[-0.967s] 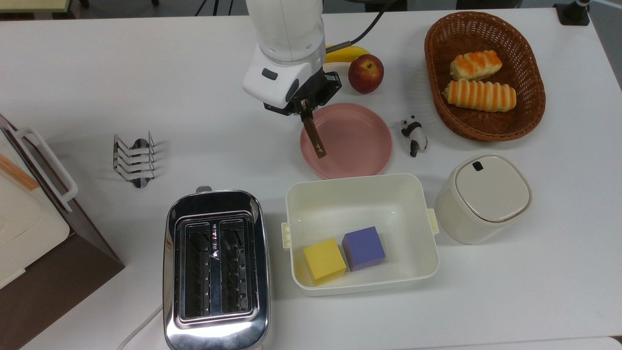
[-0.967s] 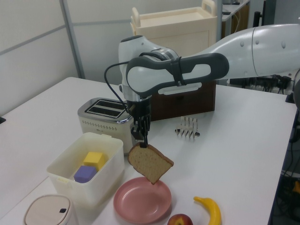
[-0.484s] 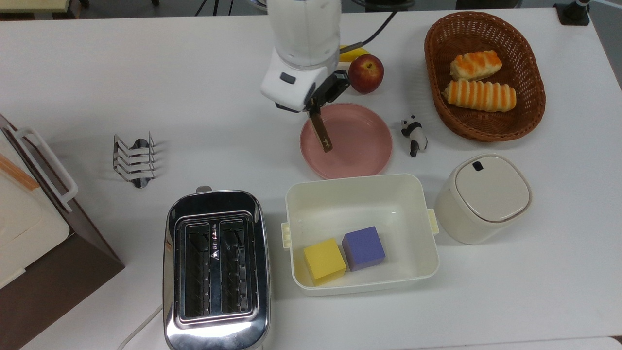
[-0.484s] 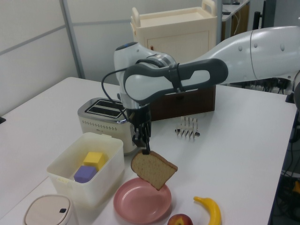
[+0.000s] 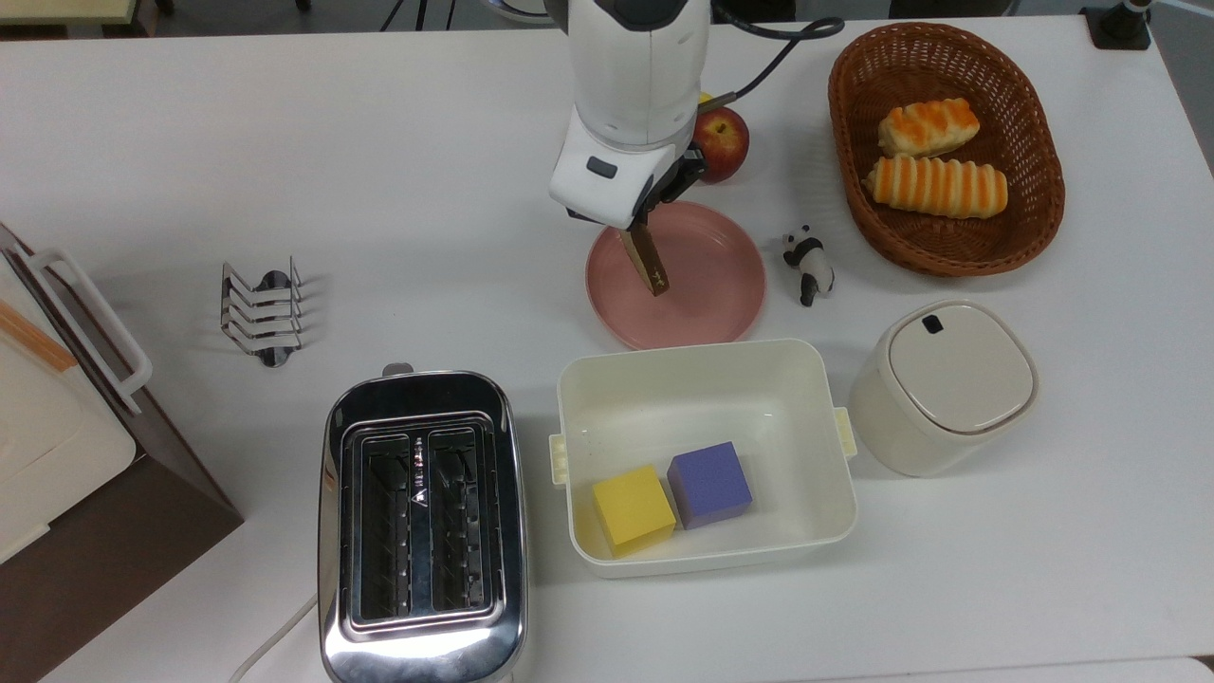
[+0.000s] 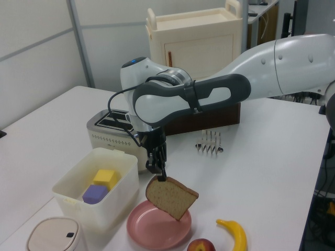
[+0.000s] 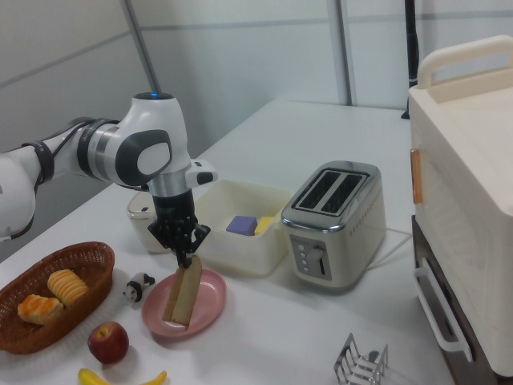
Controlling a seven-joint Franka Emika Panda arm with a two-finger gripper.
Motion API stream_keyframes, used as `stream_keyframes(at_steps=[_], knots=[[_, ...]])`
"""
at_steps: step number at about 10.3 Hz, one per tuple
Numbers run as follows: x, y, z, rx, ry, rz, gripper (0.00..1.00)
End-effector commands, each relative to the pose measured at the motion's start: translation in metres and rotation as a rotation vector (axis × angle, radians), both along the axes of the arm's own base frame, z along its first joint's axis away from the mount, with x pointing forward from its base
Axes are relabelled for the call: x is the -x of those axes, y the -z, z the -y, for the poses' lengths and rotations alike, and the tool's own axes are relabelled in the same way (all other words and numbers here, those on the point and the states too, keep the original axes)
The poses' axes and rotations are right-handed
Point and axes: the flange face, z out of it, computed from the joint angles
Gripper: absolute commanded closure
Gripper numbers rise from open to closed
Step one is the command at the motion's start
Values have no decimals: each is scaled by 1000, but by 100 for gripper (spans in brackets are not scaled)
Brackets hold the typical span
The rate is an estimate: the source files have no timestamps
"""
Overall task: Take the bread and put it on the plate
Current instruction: 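Lower the bread onto the pink plate and open the gripper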
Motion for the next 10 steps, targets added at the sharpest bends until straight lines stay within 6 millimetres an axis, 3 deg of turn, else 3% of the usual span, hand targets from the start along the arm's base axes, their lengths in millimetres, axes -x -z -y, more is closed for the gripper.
stream_keyframes(at_steps=[1,2,3,5,10], knots=[[9,3,-20,35,24,-22,85],[10,4,-24,36,21,-24,80],[10,4,-25,36,20,-24,64],[11,2,-28,38,35,-19,0],[8,-6,-21,36,48,-3,0]])
